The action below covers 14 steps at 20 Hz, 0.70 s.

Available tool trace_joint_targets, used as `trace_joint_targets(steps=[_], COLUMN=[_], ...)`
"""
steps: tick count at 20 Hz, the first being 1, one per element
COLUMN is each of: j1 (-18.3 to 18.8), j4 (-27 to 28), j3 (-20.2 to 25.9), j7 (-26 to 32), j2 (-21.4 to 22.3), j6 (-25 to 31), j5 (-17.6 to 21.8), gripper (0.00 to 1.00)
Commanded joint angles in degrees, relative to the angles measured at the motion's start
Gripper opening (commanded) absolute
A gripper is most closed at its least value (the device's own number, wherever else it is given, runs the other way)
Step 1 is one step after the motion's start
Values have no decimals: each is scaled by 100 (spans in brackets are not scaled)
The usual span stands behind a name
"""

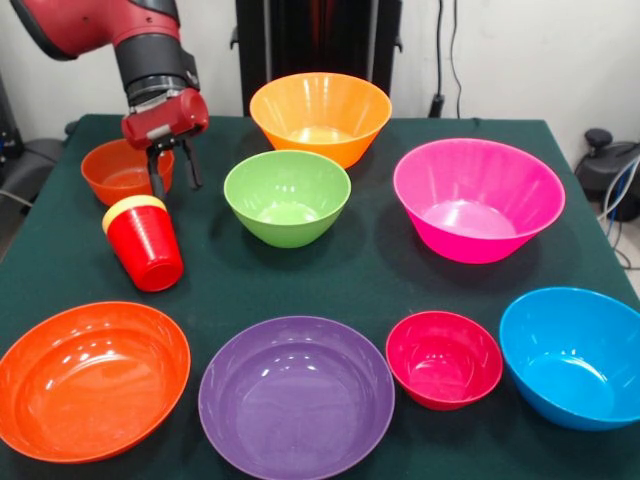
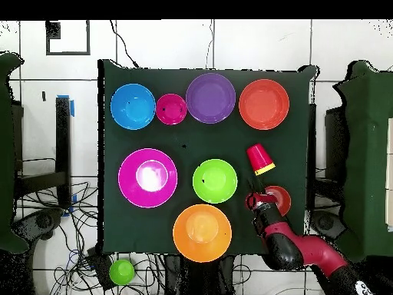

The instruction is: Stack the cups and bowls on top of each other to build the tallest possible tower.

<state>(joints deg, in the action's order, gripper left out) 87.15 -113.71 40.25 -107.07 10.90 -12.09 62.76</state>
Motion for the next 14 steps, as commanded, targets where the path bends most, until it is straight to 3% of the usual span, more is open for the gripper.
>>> trace_joint_targets(steps=[1, 14], j1=[-29, 382], j4=[903, 1062], j3=[491, 1027], j7=[78, 956], j2=[-387, -831], j6=[1130, 1878], j5=[601, 686], gripper=[100, 100])
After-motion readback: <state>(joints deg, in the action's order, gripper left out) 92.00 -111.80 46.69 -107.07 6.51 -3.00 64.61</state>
